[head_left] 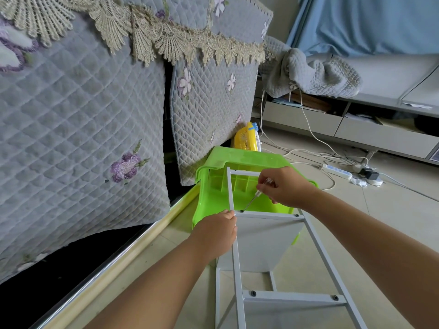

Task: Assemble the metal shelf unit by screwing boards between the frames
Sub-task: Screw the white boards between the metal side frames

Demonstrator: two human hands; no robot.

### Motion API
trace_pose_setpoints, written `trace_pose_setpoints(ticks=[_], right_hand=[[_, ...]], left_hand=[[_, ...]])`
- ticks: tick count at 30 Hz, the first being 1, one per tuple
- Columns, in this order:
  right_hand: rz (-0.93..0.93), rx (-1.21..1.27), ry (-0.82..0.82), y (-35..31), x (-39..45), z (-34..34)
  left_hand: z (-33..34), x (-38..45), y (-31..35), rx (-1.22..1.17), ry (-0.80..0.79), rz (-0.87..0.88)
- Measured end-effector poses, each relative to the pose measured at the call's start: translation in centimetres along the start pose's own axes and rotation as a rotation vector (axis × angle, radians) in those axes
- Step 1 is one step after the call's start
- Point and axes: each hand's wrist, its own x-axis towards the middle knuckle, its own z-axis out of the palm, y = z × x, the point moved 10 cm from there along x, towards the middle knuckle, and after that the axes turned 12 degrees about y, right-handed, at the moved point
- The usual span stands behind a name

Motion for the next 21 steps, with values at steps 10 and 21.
trace_pose_setpoints(ticks=[10,21], right_hand=[[0.005,0.015,-0.005,-0.33,0.05,0.29],[-0.006,-0.097,-0.067,-0.16,0.7,0.43]], left_hand=[[0.29,0.03,-0.18,-0.007,0.005,-0.015],[0.35,-0.13,-0.34,-0.047,0.003,-0.035]])
